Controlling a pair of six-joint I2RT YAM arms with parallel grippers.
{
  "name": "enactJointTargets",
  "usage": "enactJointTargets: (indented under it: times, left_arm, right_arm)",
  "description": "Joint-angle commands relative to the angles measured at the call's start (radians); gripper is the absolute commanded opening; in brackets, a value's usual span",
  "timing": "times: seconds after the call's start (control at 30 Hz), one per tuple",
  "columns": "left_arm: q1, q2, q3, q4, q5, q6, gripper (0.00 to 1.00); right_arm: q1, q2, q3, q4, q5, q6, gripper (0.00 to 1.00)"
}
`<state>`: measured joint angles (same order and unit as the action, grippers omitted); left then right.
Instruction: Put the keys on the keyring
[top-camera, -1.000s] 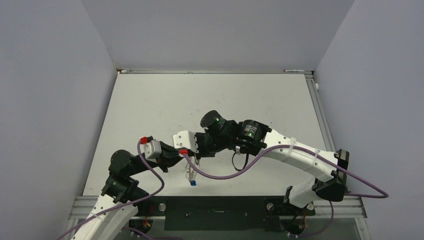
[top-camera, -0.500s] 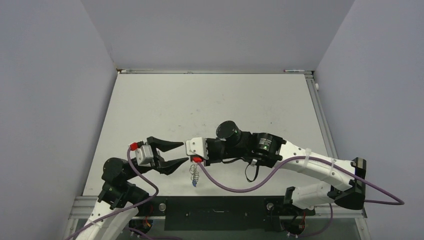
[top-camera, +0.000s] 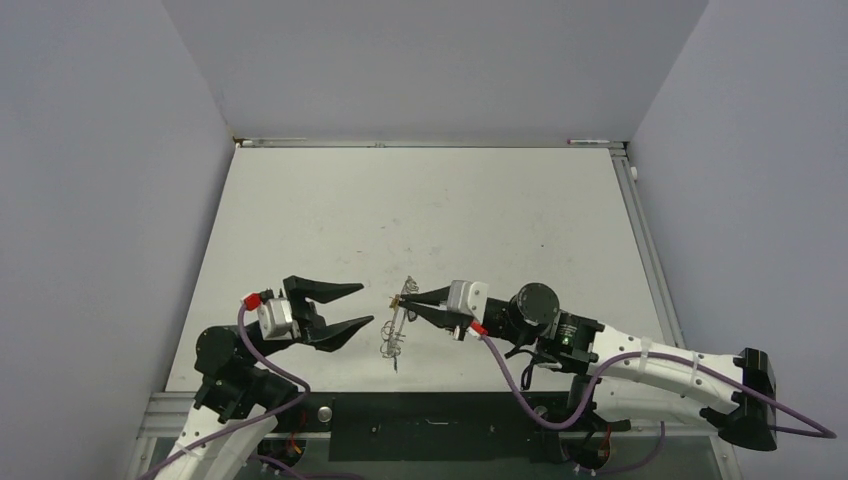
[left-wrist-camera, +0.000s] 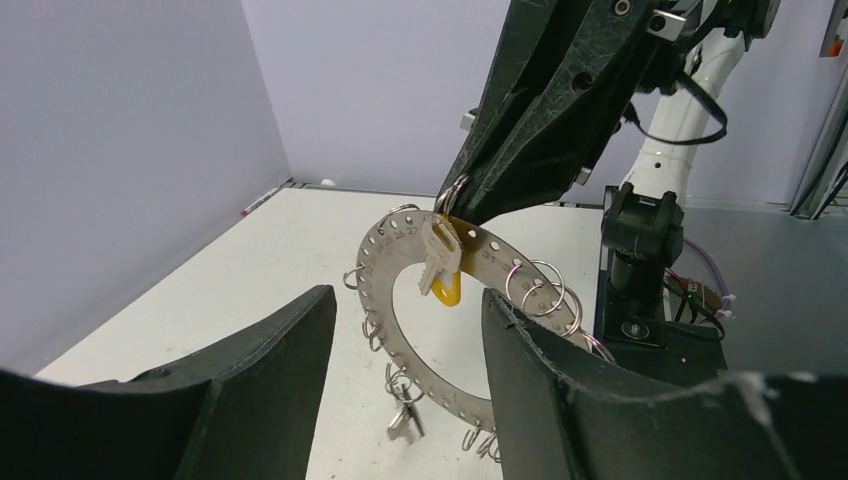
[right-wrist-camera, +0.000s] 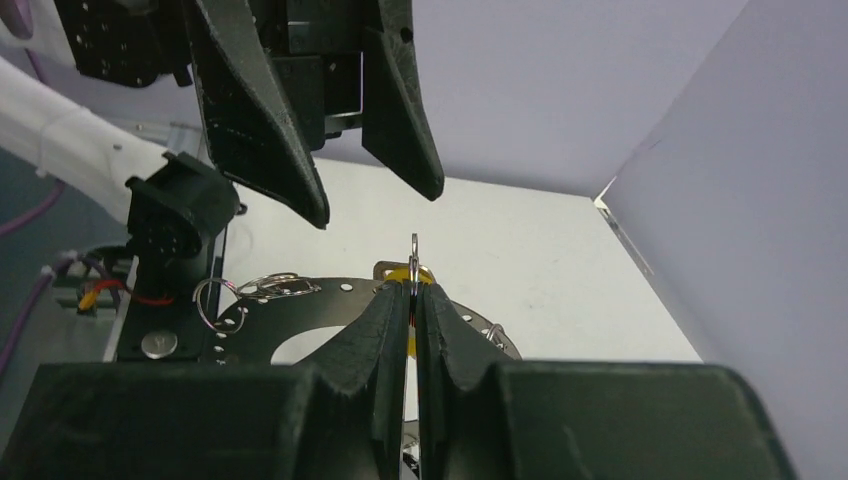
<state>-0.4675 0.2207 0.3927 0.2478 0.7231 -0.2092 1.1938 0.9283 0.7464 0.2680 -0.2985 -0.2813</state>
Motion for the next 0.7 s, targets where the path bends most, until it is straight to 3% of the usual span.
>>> enactJointTargets:
  times: [0.0,0.2,0.4,0.5,0.67]
  left_arm:
    - [0.009,0.023,-0.002,0.073,0.032,-0.038,0.52]
    - [0.009,0.041,-0.013,0.119,0.067,-0.078,0.5]
    - [0.007,0.045,-0.025,0.166,0.093,-0.11,0.49]
    - [0.007,0.037,-0.025,0.163,0.086,-0.105,0.49]
    - [0.009,0.002,-0.016,0.114,0.042,-0.063,0.49]
  right_arm:
    - [-0.016,-0.027,-0.084,0.498,0.01,0.15,0.05]
    - [-0.027,0.021,-0.181,0.843,0.008,0.277,0.05]
    - [-0.05,0.12,-0.193,1.079,-0.046,0.446,0.05]
    - [-0.073,0.13,-0.188,1.079,-0.072,0.477,0.05]
    - [-0.127,0.049,-0.186,0.906,-0.108,0.475,0.05]
